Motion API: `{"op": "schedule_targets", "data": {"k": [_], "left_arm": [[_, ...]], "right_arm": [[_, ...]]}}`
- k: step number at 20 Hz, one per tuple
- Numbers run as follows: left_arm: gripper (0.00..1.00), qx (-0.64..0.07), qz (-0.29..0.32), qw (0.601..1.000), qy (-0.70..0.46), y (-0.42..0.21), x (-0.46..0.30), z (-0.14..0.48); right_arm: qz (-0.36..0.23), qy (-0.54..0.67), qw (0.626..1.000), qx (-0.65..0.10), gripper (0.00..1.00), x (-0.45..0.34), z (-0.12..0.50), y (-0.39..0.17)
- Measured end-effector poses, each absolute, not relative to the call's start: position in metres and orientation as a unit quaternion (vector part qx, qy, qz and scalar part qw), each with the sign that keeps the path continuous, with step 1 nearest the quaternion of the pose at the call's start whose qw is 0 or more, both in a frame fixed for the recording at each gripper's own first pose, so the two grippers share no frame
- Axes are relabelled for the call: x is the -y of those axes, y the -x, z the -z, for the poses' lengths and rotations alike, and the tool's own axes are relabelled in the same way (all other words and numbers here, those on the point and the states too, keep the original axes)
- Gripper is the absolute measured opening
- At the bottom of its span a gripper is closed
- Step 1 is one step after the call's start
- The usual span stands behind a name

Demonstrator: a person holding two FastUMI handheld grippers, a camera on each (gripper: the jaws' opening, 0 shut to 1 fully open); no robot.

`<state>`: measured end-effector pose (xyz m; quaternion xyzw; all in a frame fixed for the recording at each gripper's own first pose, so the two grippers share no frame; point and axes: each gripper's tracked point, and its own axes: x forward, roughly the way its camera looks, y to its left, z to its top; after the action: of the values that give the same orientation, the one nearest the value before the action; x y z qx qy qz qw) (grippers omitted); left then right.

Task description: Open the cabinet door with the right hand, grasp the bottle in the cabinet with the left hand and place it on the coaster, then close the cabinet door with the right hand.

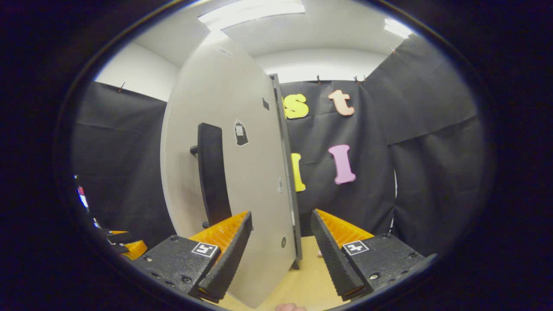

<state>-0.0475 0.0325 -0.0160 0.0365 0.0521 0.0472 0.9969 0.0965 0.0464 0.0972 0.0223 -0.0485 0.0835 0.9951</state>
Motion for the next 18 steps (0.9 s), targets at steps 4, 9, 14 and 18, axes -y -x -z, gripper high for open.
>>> {"op": "schedule_targets", "data": {"k": [4,9,14,18], "left_arm": [[0.95,-0.049,-0.056,0.996,-0.042,0.047,-0.042,0.012],[0.95,-0.05,-0.06,0.996,-0.043,0.049,-0.051,0.015],[0.95,-0.047,-0.069,0.995,-0.048,0.047,-0.062,0.016],[0.95,-0.052,-0.078,0.995,-0.043,0.046,-0.071,0.022]], "right_arm": [[-0.112,-0.023,0.993,0.043,0.9,-0.073,-0.094,-0.109],[-0.154,-0.028,0.987,0.034,0.9,-0.128,-0.086,-0.123],[-0.189,-0.02,0.982,0.023,0.92,-0.179,-0.078,-0.164],[-0.199,-0.007,0.979,0.031,0.92,-0.215,-0.08,-0.197]]}}
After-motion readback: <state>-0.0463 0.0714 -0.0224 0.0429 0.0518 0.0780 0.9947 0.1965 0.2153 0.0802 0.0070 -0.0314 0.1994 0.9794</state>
